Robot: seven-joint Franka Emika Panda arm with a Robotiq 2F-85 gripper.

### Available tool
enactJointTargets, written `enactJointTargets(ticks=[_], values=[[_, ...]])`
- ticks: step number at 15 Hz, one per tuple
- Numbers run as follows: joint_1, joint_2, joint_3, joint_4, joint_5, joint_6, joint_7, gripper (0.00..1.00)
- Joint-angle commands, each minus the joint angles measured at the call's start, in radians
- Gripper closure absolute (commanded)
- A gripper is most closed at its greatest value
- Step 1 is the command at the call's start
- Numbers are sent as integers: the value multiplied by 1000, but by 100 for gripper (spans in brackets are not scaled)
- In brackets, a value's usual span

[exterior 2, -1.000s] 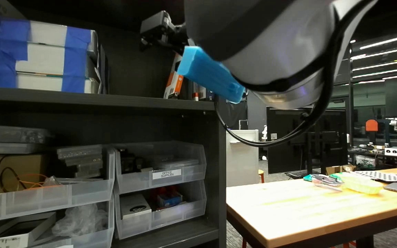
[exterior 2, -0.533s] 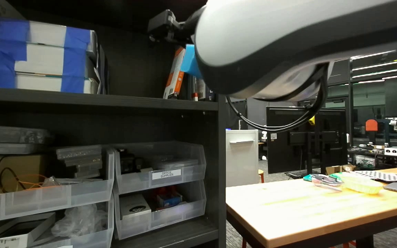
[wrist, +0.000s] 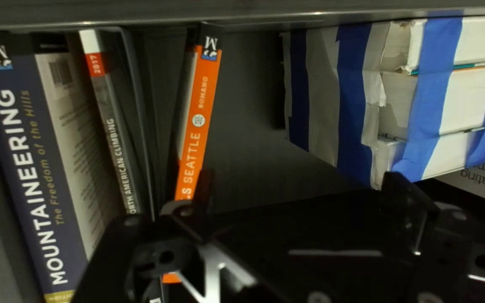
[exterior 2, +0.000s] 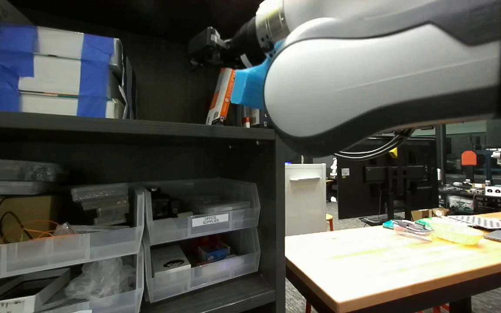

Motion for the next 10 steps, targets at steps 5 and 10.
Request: enactJointTargets(ticks=[5,10], values=[[45,13,-78,-22,-176,-76,118,0],[146,55,-134,-19,-181,-149,166,0]])
